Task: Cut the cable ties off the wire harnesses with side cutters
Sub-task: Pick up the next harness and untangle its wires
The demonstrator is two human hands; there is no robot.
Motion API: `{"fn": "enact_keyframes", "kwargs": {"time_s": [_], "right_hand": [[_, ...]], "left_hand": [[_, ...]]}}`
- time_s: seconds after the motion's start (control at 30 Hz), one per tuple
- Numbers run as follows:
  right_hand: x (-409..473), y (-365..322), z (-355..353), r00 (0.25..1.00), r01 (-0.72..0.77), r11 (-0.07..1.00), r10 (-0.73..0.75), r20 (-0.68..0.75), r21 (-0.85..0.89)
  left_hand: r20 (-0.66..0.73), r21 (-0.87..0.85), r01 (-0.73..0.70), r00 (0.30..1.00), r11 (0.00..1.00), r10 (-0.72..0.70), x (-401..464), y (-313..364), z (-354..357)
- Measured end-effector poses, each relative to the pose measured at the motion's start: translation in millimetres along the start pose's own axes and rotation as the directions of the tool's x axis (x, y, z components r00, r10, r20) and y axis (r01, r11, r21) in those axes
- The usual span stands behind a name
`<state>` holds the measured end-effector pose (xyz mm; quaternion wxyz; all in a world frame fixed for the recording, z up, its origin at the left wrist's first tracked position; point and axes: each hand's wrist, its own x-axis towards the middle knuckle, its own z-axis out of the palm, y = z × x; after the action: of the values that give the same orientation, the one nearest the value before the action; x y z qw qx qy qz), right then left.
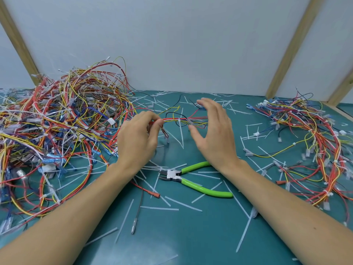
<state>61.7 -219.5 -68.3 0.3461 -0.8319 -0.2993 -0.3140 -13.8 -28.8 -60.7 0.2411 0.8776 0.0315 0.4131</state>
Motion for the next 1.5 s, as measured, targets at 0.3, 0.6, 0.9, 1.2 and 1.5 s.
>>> {"fn": "enact_keyframes", "kwargs": {"time_s": [0.3, 0.6, 0.9, 1.2, 1.5], "right_hand": [[3.1, 15.8, 3.5, 0.896, -0.435, 0.833, 0.437, 0.074, 0.343], [5.2, 19.5, 1.3, 0.86, -0.49, 0.772, 0.505, 0.077, 0.405], [3.4, 13.8, 2.0, 0.908, -0.413, 0.835, 0.408, 0.093, 0.365], [-0.1, 9.1, 5.8, 0.952, -0.263, 0.919, 0.197, 0.235, 0.294], [3.3, 3.8, -0.1, 0.932, -0.274, 0.795, 0.359, -0.056, 0.541]], "left_hand": [[0.061, -0.089, 0.118, 0.992, 0.989, -0.112, 0.2, -4.9, 0.1], [0.131, -0.3, 0.253, 0.966, 0.92, -0.223, 4.2, -9.2, 1.1], [0.006, -0.509, 0.329, 0.925, 0.795, -0.379, 9.1, -18.4, 1.8], [0.132, -0.601, 0.314, 0.946, 0.735, -0.296, 7.2, -10.9, -0.2], [0.196, -0.243, 0.132, 0.977, 0.961, -0.085, -2.3, -7.6, 3.8]]}}
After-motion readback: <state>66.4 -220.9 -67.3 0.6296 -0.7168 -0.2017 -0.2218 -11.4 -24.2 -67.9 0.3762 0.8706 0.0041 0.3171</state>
